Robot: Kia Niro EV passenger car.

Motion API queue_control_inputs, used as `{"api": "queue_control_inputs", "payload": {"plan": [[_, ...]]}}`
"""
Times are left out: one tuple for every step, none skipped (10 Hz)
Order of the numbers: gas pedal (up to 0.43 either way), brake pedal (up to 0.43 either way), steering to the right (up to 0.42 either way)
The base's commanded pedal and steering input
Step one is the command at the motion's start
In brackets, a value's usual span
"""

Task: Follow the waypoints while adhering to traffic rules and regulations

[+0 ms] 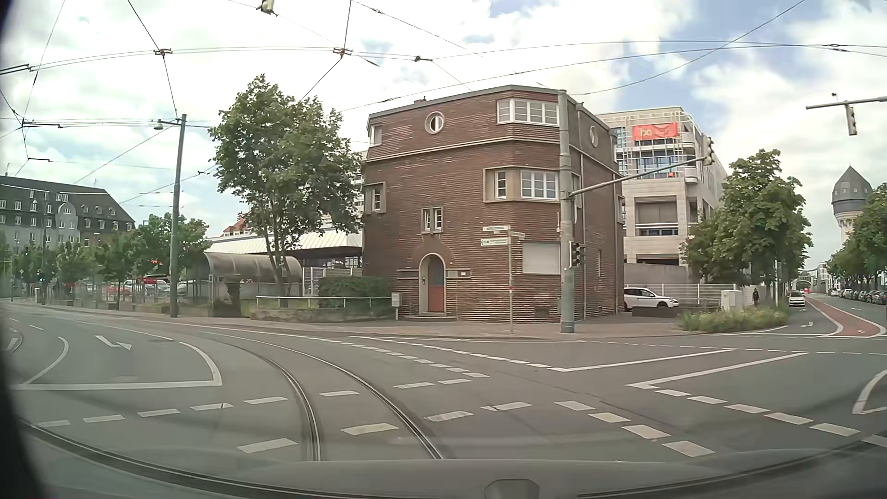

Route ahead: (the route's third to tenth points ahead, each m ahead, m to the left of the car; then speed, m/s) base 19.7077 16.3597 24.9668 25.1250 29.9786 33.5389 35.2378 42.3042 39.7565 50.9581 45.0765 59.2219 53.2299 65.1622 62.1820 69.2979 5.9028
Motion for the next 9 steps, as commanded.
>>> {"api": "queue_control_inputs", "payload": {"plan": [[0.157, 0.024, -0.17], [0.157, 0.024, -0.172], [0.157, 0.024, -0.176], [0.157, 0.024, -0.181], [0.157, 0.024, -0.184], [0.157, 0.024, -0.186], [0.157, 0.024, -0.188], [0.157, 0.024, -0.19], [0.15, 0.024, -0.193]]}}
